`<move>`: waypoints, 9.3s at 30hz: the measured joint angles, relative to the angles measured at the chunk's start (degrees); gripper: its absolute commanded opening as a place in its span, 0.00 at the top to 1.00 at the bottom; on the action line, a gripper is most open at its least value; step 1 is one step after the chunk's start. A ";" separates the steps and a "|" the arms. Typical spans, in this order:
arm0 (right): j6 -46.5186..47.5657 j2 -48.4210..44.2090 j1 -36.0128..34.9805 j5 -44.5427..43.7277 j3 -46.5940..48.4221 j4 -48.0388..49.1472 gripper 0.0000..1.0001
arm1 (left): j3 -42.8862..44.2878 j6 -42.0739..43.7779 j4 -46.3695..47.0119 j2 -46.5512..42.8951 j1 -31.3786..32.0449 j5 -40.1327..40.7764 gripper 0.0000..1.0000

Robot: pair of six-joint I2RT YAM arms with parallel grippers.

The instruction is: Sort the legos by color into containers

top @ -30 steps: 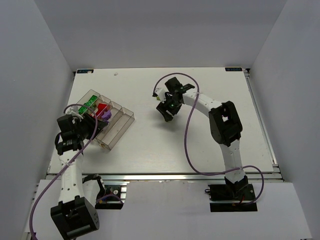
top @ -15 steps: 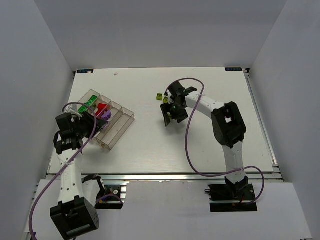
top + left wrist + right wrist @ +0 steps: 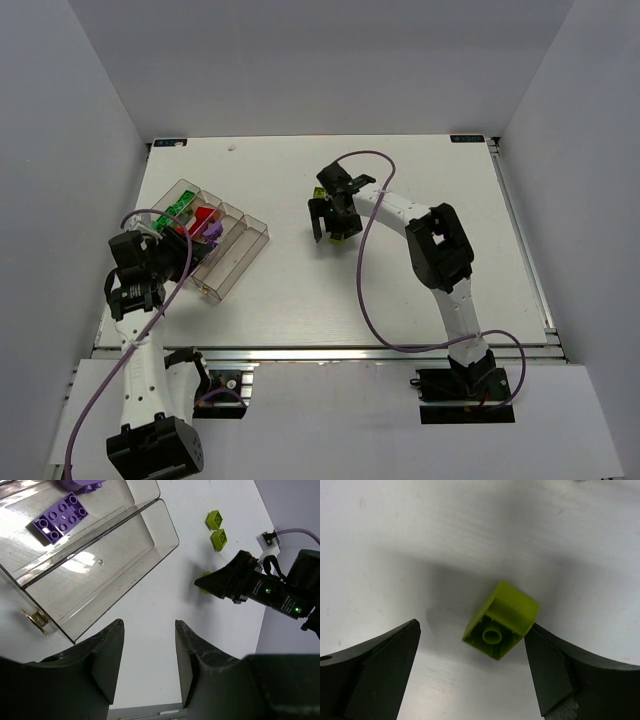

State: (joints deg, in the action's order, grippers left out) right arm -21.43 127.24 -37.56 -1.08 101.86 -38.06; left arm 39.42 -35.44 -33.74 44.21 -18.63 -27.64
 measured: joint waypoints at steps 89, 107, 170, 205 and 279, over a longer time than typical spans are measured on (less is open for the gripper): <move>47.06 -0.33 13.38 22.18 11.54 13.92 0.18 | -0.61 -9.53 11.69 -5.70 0.00 -6.34 0.16; 53.55 10.67 14.93 26.99 15.82 3.17 0.11 | -3.30 -13.16 15.96 -5.05 0.00 -7.34 0.16; 38.99 11.06 -13.88 19.78 19.19 20.26 0.35 | 0.20 -5.40 4.33 -8.81 0.00 -4.37 0.14; 11.34 14.60 3.52 -5.95 20.26 19.52 0.30 | 0.81 -6.21 5.11 -8.68 0.00 -3.96 0.14; 27.65 3.52 -14.49 27.41 8.50 31.80 0.11 | 8.76 -5.66 -6.60 -13.92 0.00 -1.84 0.02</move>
State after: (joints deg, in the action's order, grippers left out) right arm 6.22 130.76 -52.05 26.33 110.37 -6.26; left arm 48.18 -41.10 -40.34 30.28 -18.63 -29.47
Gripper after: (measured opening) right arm 0.893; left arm 0.969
